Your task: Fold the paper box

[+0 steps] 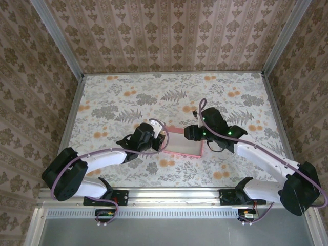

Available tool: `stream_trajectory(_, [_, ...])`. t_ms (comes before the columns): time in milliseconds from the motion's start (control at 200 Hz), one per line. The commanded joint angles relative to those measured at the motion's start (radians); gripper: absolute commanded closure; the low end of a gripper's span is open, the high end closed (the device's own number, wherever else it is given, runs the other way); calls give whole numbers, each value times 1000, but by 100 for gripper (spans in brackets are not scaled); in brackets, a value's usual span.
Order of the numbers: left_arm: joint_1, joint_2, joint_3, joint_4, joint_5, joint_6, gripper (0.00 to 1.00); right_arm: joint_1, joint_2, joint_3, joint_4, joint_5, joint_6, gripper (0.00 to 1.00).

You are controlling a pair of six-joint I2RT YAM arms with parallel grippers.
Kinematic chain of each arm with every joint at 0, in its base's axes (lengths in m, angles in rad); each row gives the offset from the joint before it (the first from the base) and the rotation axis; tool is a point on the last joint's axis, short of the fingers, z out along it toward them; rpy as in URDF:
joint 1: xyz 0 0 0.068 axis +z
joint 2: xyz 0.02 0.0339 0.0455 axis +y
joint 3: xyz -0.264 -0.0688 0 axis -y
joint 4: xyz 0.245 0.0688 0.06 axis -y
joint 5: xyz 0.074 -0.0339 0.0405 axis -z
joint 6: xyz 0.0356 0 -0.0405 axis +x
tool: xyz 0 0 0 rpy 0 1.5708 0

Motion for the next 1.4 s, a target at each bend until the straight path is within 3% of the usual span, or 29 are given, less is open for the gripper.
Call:
stream_trajectory(0, [-9, -44, -22, -94, 65, 35, 75, -7, 23, -10, -14, -36, 2, 59])
stream_trajectory(180, [-14, -184, -47, -201, 159, 56, 34, -8, 26, -49, 7, -38, 11, 59])
stream_trajectory(250, [-17, -257, -58, -252, 181, 56, 4, -8, 29, -58, 6, -35, 6, 59])
stream_trajectory(275, [-17, -283, -59, -270, 187, 53, 0, -9, 32, -60, 7, -38, 5, 59])
stream_trajectory(480, [-3, -419, -7, -409, 247, -5, 0, -10, 67, -78, 19, -67, -13, 60])
stream_trajectory(570, [26, -361, 60, -452, 299, -79, 0, -9, 82, -85, 26, -75, -19, 61])
stream_trajectory(675, [43, -259, 176, -576, 279, -107, 1, -8, 93, -89, 17, -69, -31, 62])
stream_trajectory(875, [93, -90, 283, -625, 348, -141, 18, -8, 101, -97, 9, -62, -32, 64])
stream_trajectory(1075, [110, 51, 320, -621, 376, -173, 27, -8, 99, -107, 27, -60, -10, 65])
stream_trajectory(1395, [120, 131, 318, -533, 450, -231, 49, -7, 103, -129, 52, -64, 7, 66])
